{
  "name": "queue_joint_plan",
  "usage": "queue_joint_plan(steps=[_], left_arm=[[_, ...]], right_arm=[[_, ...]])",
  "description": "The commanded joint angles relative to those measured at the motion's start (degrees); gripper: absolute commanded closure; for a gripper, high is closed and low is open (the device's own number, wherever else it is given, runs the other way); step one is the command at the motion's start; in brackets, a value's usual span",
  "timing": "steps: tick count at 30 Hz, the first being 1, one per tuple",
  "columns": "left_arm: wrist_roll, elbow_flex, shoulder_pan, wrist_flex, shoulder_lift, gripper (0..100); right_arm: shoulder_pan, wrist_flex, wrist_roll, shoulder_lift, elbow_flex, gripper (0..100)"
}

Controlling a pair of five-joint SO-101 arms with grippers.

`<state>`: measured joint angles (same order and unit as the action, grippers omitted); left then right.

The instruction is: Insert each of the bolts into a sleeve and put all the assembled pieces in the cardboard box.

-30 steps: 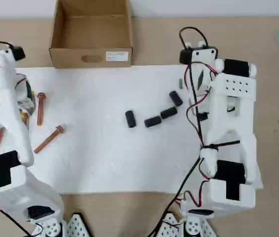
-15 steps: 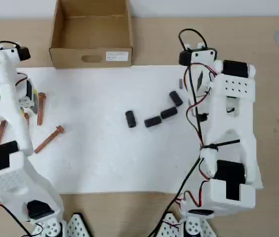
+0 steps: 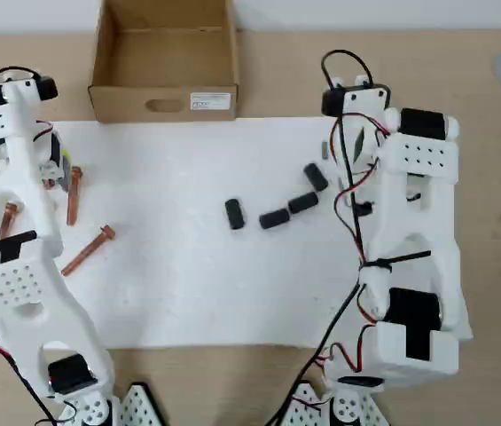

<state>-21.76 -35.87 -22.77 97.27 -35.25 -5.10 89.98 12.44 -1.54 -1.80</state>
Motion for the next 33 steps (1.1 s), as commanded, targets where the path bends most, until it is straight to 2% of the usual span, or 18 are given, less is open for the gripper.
queue_joint_plan(steps=[1,13,23,33], left_arm=[[-0.35,-2.99,1.76,3.08,0.57,87],[-0.79,-2.37,2.02,-0.62,0.40,86],[-0.79,-2.99,2.11,-2.64,-6.55,86],[-0.79,-5.36,2.37,-5.10,-7.43,86]], right_arm=[[-0.40,-0.53,1.05,3.30,0.22,98.7],[-0.57,-0.53,2.37,3.30,0.22,98.7],[-0.48,-0.53,2.37,3.30,0.22,98.7],[-0.48,-0.53,2.11,3.30,0.22,98.7]])
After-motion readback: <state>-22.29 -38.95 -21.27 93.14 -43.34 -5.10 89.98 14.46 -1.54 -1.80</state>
